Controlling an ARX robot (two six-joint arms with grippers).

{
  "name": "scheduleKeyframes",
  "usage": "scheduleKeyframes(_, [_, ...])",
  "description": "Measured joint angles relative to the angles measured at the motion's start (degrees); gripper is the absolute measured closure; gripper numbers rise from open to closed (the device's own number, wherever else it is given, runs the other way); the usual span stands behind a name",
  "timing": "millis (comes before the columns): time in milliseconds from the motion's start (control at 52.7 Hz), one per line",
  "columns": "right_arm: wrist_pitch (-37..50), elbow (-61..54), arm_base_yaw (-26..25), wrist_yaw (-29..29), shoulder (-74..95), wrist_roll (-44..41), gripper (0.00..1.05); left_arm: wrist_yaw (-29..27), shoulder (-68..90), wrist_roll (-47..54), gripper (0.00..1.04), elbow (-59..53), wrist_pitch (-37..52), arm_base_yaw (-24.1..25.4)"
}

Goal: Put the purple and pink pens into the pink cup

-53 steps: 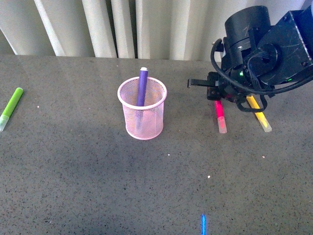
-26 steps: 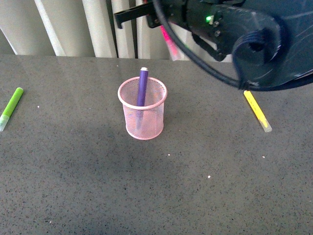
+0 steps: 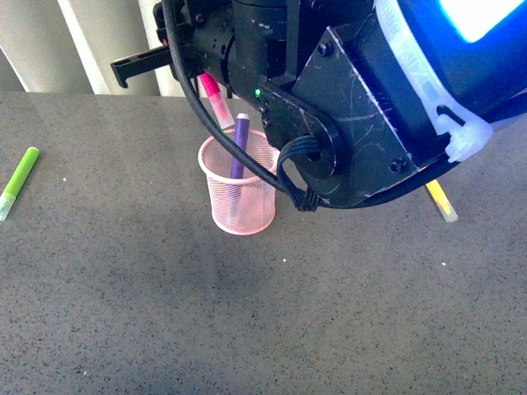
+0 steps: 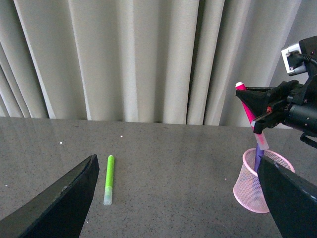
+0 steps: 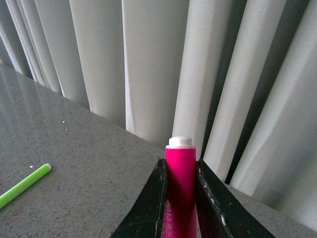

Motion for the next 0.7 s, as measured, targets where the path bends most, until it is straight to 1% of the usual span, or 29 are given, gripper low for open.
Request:
scheduleKeyframes(209, [0.04, 0.63, 1.03, 0.26, 2.12, 1.03, 0.93, 0.00, 0.00, 0.02, 0.07, 0.00, 0.00, 0.00])
scheduleKeyframes(589, [-0.24, 0.11, 1.42, 1.11, 3.06, 1.92, 0.93, 0.00, 0.00, 0.02, 0.07, 0.00, 0.00, 0.00])
scheduleKeyframes(703, [-0.59, -0.68, 1.36, 2.62, 3.06, 2.19, 0.93, 0.00, 0.00, 0.02, 0.07, 0.00, 0.00, 0.00])
